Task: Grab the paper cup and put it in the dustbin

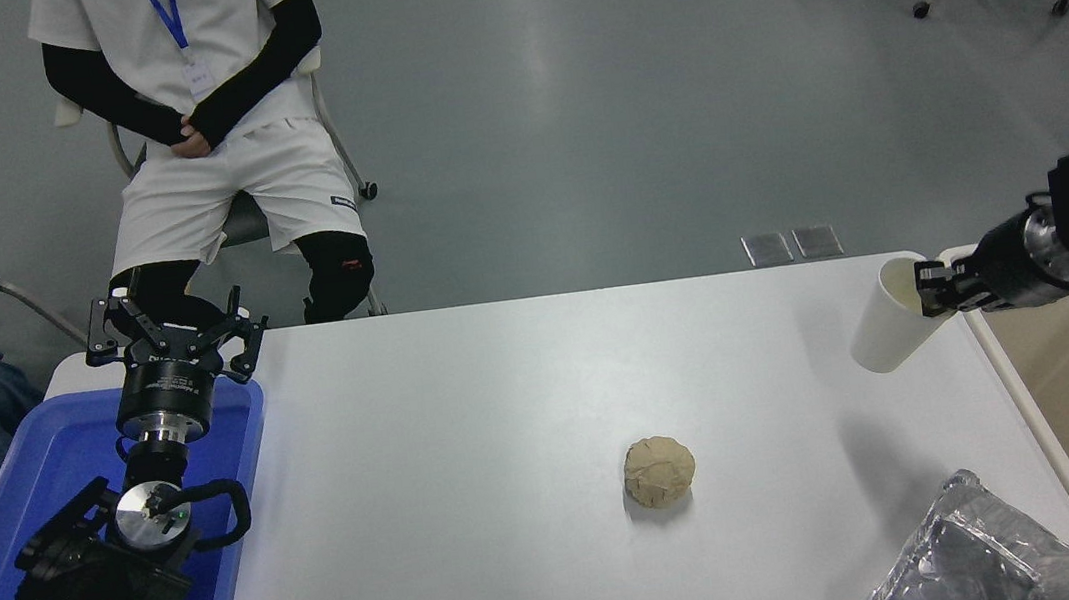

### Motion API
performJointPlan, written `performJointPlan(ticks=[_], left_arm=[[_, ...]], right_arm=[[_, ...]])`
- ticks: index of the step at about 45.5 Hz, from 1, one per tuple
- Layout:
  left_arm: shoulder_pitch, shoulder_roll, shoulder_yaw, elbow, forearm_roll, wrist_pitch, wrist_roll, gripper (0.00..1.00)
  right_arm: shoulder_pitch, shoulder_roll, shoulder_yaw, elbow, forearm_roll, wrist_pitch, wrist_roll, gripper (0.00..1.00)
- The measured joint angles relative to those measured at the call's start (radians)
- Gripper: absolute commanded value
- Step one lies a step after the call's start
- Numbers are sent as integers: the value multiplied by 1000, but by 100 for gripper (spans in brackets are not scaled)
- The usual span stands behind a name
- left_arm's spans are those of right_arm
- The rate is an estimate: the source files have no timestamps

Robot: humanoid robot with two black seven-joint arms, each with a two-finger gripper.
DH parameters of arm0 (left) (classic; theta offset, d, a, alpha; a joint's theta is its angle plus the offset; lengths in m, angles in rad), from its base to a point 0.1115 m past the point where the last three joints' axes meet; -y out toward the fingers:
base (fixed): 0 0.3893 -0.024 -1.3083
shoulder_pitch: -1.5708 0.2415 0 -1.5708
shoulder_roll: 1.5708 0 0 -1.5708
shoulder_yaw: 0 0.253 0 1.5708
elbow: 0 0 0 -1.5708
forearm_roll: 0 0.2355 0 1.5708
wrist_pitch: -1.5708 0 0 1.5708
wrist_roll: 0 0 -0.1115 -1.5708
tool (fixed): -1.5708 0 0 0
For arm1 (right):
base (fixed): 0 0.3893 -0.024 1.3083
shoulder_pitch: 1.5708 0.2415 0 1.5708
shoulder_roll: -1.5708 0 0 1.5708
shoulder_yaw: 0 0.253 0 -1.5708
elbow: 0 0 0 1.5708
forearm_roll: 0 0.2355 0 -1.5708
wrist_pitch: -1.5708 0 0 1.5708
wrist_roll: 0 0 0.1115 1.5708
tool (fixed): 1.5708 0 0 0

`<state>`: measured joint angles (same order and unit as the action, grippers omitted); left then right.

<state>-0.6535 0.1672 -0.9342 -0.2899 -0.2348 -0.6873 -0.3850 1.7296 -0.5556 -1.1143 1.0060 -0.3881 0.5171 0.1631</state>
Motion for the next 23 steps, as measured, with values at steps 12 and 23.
performJointPlan(ticks=[12,23], left_arm=[[0,0,0,0,0,0,0,99],[0,0,0,0,0,1,2,99]], right_arm=[[215,-10,-73,85,-79,130,-3,0],[405,-12,-103,124,-120,223,-4,0]])
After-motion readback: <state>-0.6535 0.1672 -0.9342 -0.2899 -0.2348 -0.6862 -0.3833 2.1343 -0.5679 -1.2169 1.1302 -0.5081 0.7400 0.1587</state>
